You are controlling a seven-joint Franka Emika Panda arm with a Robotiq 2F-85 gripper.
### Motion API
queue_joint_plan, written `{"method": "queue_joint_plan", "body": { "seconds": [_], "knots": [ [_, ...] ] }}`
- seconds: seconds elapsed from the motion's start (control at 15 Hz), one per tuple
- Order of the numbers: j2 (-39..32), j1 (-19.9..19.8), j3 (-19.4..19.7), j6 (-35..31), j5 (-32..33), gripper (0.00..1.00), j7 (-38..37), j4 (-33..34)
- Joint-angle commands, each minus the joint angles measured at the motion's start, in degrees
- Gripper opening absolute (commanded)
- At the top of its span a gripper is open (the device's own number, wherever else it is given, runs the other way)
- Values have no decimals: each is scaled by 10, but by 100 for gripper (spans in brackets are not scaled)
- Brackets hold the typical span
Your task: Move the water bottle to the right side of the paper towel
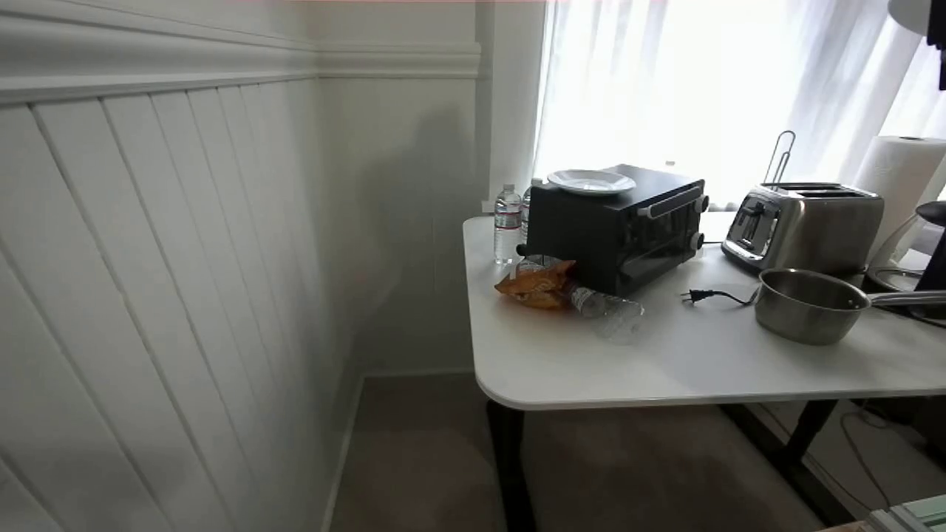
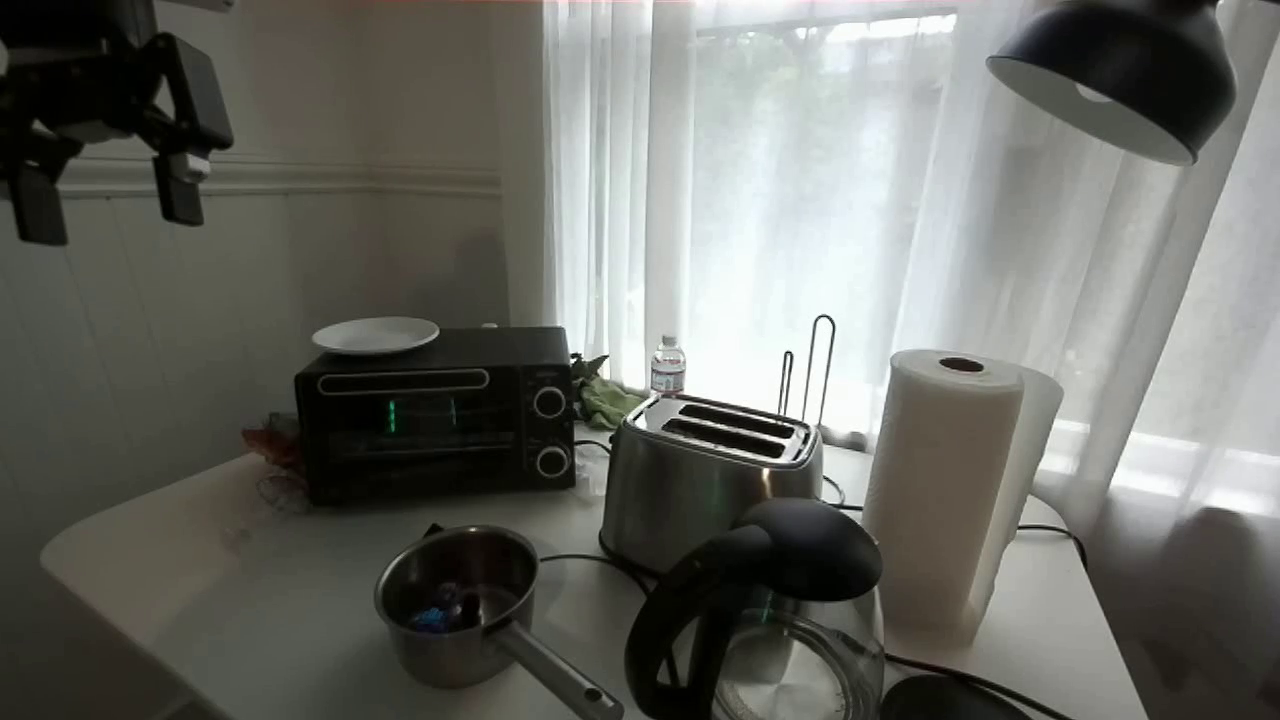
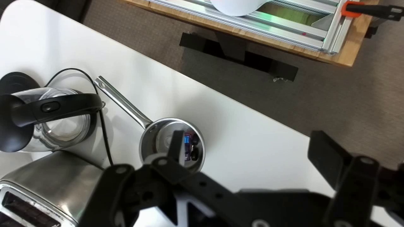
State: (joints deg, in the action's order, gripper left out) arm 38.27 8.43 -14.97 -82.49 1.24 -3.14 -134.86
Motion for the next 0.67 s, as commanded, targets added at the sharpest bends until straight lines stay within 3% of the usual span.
{"method": "queue_joint_plan", "body": {
  "seconds": [0.0,0.27,0.6],
  "knots": [
    [-3,12,8,1,4,100,-6,1],
    [-17,2,10,4,3,100,-21,10],
    [-14,-44,59,19,21,100,-62,3]
  ]
}}
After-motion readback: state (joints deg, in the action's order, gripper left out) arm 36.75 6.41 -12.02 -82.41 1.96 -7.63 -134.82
